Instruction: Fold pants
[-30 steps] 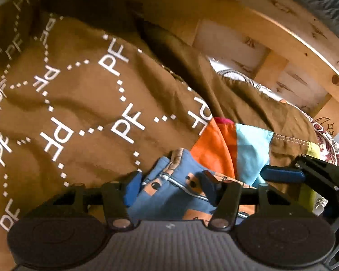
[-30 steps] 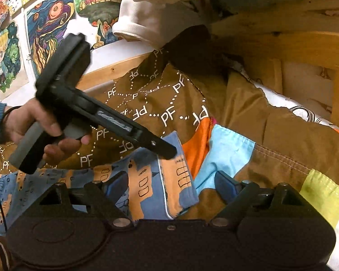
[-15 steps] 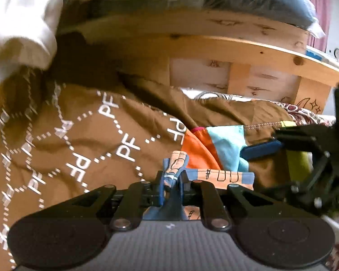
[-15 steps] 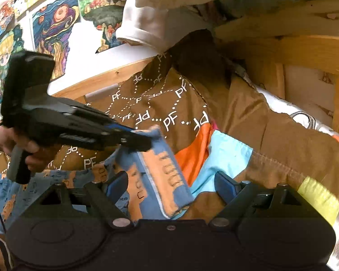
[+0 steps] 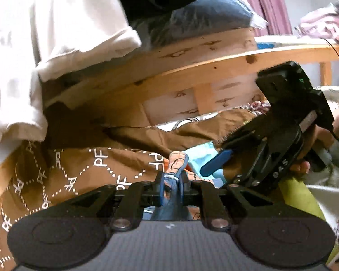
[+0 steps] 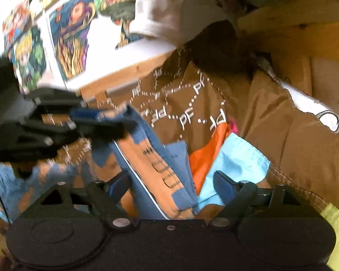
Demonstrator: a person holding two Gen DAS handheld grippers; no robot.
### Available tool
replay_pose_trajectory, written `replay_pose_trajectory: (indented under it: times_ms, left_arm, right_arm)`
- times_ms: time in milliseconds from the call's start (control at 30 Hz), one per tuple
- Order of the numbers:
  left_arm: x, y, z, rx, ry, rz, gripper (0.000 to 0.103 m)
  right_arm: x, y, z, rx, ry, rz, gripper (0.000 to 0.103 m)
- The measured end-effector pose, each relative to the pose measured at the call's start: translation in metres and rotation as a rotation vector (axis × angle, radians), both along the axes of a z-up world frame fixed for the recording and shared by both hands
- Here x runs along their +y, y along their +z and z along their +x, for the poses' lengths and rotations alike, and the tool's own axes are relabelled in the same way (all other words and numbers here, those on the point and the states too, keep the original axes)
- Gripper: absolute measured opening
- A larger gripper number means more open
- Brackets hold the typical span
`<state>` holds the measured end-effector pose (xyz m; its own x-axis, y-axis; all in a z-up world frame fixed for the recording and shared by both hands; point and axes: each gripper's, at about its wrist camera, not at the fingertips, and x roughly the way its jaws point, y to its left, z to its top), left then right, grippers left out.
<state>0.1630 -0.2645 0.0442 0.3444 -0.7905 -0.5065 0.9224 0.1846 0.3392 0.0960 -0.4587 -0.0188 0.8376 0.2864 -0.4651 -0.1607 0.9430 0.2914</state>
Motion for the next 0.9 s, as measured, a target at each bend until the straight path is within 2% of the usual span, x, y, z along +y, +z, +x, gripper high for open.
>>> replay_pose_trajectory:
  times_ms: [67, 133, 233, 300, 367, 400, 433, 467, 633, 800, 900]
  left_arm:
    - [-0.004, -0.005, 0.001, -0.009, 0.006, 0.031, 0.014]
    - [-0.011, -0.015, 0.012, 0.005, 0.031, 0.059, 0.015]
    - [-0.025, -0.026, 0.043, 0.132, 0.108, 0.080, 0.018]
    - [-0.032, -0.033, 0.066, 0.236, 0.165, 0.088, 0.020]
    - [-0.037, -0.040, 0.088, 0.341, 0.211, 0.101, 0.031]
    - [-0.037, -0.042, 0.097, 0.377, 0.230, 0.099, 0.036]
    - [-0.037, -0.043, 0.103, 0.403, 0.245, 0.094, 0.049]
    - [-0.036, -0.044, 0.107, 0.420, 0.255, 0.091, 0.056]
    - [-0.031, -0.051, 0.108, 0.401, 0.265, 0.105, 0.058]
    - [-0.037, -0.057, 0.098, 0.373, 0.283, 0.135, 0.067]
    - [-0.042, -0.059, 0.102, 0.400, 0.328, 0.139, 0.073]
  right_arm:
    - [0.002, 0.001, -0.002, -0.013, 0.000, -0.022, 0.076]
    - [0.002, 0.003, -0.005, -0.042, 0.004, 0.006, 0.075]
    - [0.004, 0.003, -0.005, -0.032, 0.007, 0.002, 0.069]
    - [0.007, -0.003, -0.002, 0.033, -0.004, -0.033, 0.061]
    - [0.008, -0.004, -0.003, 0.055, -0.019, -0.064, 0.050]
    - [0.006, -0.004, -0.004, 0.060, -0.022, -0.044, 0.050]
    - [0.004, -0.003, -0.005, 0.065, -0.023, -0.019, 0.050]
    - [0.001, -0.002, -0.007, 0.073, -0.022, 0.007, 0.050]
    - [-0.003, -0.002, -0.015, 0.140, -0.023, 0.051, 0.046]
    - [-0.001, -0.001, -0.013, 0.162, -0.053, 0.059, 0.046]
    - [-0.001, -0.003, -0.012, 0.158, -0.100, 0.086, 0.046]
